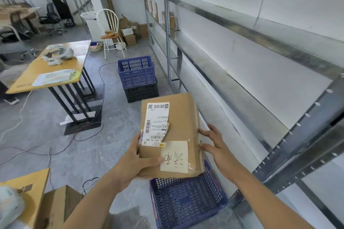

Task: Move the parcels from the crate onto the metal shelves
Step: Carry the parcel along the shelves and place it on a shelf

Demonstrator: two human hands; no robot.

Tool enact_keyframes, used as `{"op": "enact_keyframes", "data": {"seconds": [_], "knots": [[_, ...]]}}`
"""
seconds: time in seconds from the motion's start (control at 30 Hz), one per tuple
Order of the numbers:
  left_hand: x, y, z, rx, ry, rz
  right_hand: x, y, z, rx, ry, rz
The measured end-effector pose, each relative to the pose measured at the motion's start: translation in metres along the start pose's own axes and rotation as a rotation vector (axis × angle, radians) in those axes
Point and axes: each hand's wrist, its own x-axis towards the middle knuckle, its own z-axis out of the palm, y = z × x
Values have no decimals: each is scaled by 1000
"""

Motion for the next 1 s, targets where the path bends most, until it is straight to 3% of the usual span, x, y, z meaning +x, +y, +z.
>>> {"op": "enact_keyframes", "data": {"seconds": [0.3,0.6,0.77,0.9,1.0], "knots": [[-3,14,18,109,-12,76,2,-31,-23,78,55,32],[-11,30,29,248,20,143,-2,-44,-59,94,-25,64],[1,27,37,68,228,194,-3,-40,-62,265,17,29],[16,18,41,-208,352,203,-4,-31,-64,187,98,10],[15,18,45,-235,325,208,-3,-30,-65,70,97,16]]}}
